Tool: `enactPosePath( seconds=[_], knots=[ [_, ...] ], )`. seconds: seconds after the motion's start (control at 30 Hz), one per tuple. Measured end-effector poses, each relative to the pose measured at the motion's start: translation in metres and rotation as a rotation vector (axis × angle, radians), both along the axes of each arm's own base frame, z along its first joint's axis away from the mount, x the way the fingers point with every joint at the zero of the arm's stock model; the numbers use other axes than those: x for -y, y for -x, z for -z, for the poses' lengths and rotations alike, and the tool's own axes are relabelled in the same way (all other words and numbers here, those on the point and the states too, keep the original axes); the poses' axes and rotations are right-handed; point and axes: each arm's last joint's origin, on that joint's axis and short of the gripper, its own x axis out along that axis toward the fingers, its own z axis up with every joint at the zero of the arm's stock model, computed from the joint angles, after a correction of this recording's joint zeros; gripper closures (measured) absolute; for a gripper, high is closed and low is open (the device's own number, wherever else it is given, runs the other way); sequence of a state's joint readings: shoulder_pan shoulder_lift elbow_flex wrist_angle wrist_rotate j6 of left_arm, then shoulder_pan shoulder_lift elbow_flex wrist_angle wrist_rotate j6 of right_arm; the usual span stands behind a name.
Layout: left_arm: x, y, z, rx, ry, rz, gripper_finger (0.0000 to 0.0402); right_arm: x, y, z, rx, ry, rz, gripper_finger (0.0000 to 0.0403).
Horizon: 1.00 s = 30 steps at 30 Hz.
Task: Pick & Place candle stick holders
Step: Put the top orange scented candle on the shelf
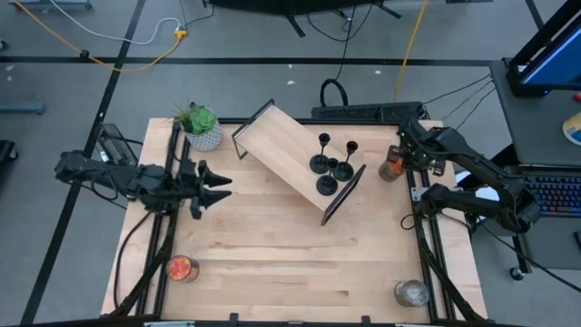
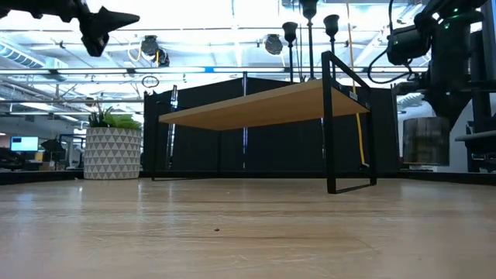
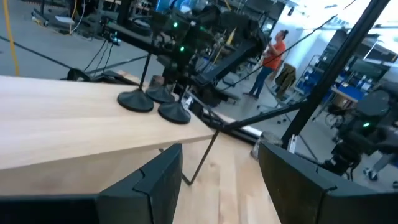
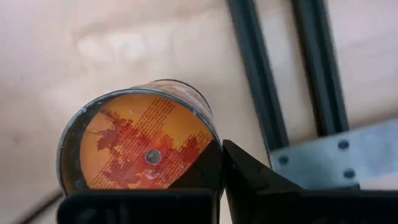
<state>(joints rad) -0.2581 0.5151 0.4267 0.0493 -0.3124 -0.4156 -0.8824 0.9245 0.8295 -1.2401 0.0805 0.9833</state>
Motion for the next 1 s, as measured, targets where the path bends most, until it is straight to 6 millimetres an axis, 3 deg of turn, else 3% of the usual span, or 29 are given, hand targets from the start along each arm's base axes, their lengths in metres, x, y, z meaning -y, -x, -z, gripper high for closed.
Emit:
enactPosePath(
  seconds=[0.37, 1.0],
  knots=[
    [0.010, -0.023, 0.003, 0.012, 0.012, 0.109, 0.0185, -0.025, -0.011, 0.001, 0.011, -0.152, -0.166, 0.0403],
    [0.025, -0.020, 0.004, 0.011, 0.001, 0.140, 0.0186, -0.081, -0.041, 0.001, 0.030, -0.199, -0.267, 0.0403]
  ],
)
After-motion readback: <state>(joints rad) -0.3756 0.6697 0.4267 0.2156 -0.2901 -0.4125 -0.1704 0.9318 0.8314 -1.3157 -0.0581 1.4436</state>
